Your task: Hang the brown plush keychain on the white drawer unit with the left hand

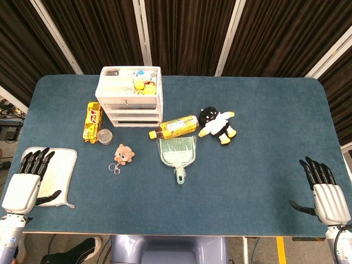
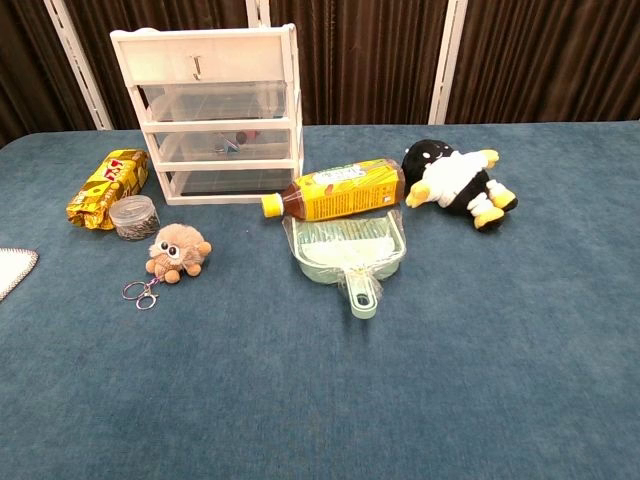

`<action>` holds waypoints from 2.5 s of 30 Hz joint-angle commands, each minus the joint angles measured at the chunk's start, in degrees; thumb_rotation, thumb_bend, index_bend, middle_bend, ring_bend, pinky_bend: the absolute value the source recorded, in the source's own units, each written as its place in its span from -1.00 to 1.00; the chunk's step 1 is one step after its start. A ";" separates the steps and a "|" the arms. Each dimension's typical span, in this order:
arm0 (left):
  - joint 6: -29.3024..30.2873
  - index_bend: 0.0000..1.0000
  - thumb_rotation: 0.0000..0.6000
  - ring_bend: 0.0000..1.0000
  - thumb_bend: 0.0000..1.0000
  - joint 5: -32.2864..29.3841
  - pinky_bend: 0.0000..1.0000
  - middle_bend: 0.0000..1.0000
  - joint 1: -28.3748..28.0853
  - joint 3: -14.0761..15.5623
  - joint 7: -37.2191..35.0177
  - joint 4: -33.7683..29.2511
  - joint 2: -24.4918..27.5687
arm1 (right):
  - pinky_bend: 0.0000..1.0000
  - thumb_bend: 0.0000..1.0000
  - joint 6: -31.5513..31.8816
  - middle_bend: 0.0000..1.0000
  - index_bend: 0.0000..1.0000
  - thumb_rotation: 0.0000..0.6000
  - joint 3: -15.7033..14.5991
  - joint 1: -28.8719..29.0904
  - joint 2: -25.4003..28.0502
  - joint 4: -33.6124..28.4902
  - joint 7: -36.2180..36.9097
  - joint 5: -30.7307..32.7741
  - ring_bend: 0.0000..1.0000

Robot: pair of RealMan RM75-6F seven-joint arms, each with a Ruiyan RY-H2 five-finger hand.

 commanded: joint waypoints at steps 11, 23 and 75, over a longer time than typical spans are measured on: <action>-0.03 -1.00 1.00 -1.00 -0.84 0.13 -1.00 -1.00 -0.12 -0.06 -0.15 -0.09 0.05 | -1.00 -1.00 -0.17 -1.00 -1.00 1.00 -0.23 -0.09 0.06 -0.14 -0.27 0.07 -1.00; -1.41 -1.00 1.00 -0.46 -0.75 -1.37 -0.57 -0.37 -1.68 -1.81 2.27 -0.23 -0.63 | -1.00 -1.00 0.00 -1.00 -1.00 1.00 -0.30 -0.30 0.31 -0.39 -0.05 0.12 -1.00; -21.91 0.04 1.00 0.78 -0.35 -33.14 0.49 1.00 -24.96 -6.22 34.56 13.31 -25.24 | -1.00 -1.00 -0.19 -1.00 -1.00 1.00 0.14 -0.32 0.94 -0.53 1.78 0.85 -1.00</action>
